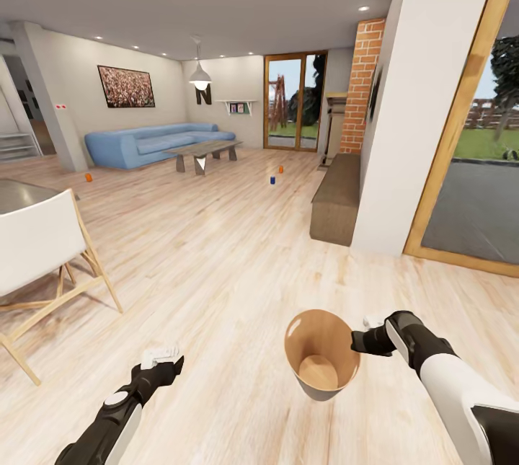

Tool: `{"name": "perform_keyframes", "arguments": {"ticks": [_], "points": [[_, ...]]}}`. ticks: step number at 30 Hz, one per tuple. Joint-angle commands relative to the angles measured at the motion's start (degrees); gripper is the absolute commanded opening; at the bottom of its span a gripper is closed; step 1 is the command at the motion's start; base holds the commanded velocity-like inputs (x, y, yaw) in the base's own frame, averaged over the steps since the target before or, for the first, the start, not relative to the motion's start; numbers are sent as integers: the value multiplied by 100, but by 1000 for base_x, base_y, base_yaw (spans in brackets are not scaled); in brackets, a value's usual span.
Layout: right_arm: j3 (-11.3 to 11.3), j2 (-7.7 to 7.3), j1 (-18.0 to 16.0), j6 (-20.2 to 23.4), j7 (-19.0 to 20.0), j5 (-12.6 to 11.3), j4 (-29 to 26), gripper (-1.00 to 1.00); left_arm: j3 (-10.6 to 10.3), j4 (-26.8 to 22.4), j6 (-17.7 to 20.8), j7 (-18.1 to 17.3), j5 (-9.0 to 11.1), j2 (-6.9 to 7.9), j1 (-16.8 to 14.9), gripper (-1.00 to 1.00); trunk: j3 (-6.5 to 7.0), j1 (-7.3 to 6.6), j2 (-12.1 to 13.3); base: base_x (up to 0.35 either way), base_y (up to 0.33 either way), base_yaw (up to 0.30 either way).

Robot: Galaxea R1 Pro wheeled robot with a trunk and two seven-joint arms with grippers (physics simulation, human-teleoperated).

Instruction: Put the three can of soda from the living room inside the tash can in the kitchen.

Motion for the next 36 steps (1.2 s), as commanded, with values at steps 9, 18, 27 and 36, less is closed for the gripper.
{"name": "perform_keyframes", "arguments": {"ticks": [9, 18, 27, 36], "points": [[-24, 57, -2, 23, 22, -124, 0, -100, 0, 1, -1, 0, -1, -1, 0, 100, 163, -199, 362, 0, 0, 0], [-24, 68, -3, 21, 23, -124, 3, -100, 0, 1, 0, 0, -2, -8, 0, 100, 324, -396, 723, 0, 0, 0], [-24, 74, -2, 20, 24, -124, 3, -100, 0, 1, 1, 0, -5, -9, 0, 100, 486, -594, 1084, 0, 0, 0], [-24, 86, -5, 20, 25, -124, 3, -100, 0, 1, 1, 0, -8, -9, 0, 100, 647, -792, 1445, 0, 0, 0]]}}
